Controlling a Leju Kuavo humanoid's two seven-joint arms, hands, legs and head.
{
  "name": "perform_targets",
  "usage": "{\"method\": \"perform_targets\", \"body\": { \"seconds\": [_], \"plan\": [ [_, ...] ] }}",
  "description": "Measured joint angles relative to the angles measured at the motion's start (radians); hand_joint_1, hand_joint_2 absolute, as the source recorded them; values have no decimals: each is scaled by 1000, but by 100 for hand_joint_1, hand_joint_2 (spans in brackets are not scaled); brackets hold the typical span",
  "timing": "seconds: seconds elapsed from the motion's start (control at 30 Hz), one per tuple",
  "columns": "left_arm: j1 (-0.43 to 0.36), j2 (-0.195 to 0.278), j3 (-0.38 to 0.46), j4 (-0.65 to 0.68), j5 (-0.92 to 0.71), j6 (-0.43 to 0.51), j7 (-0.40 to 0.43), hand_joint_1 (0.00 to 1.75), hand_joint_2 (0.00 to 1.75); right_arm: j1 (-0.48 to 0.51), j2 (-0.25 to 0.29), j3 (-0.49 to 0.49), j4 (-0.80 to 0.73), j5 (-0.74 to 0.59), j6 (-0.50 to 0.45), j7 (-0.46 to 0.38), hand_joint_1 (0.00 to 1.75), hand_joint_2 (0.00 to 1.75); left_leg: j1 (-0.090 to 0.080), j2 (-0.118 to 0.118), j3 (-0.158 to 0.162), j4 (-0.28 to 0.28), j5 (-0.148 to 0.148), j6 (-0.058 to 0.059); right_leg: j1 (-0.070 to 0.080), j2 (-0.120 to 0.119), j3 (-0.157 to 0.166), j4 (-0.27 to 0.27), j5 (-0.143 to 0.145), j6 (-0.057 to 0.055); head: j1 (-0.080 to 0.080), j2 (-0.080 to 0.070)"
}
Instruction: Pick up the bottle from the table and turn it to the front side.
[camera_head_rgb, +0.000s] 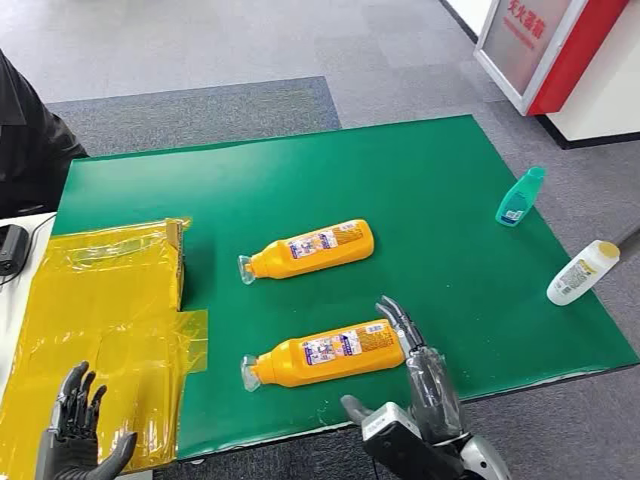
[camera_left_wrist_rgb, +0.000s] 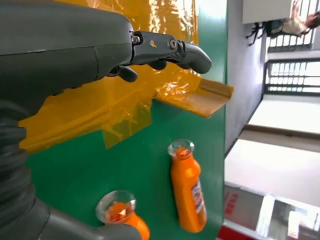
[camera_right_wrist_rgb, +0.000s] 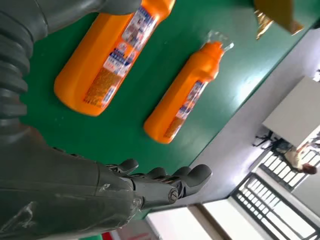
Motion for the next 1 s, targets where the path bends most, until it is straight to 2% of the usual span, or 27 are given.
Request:
{"method": "perform_targets", "body": {
  "seconds": [0.13,0.3,0.5,0.7,1.0],
  "plan": [
    [-8,0,1,32,-44,-32,3,0,175,-35,0,-15,9,64,12,27,0,175,0,0,0,0,0,0,0,0,0,0,0,0,0,0],
    [-22,1,2,90,-128,-55,-35,0,175,-102,-12,-28,54,158,41,79,0,175,0,0,0,0,0,0,0,0,1,0,1,0,0,0],
    [-75,17,-11,180,-199,14,-56,0,175,-217,-63,-29,178,231,133,165,0,175,0,0,0,0,1,0,0,0,4,0,2,1,0,0],
    [-119,45,-43,252,-177,45,-67,0,175,-301,-102,-26,312,244,176,197,0,175,0,0,0,0,1,1,0,0,4,0,2,1,0,0],
    [-164,108,-141,325,-120,109,-78,0,175,-405,-139,-8,505,252,233,250,0,175,0,0,0,0,1,1,0,0,4,0,2,1,0,0]
  ]
}}
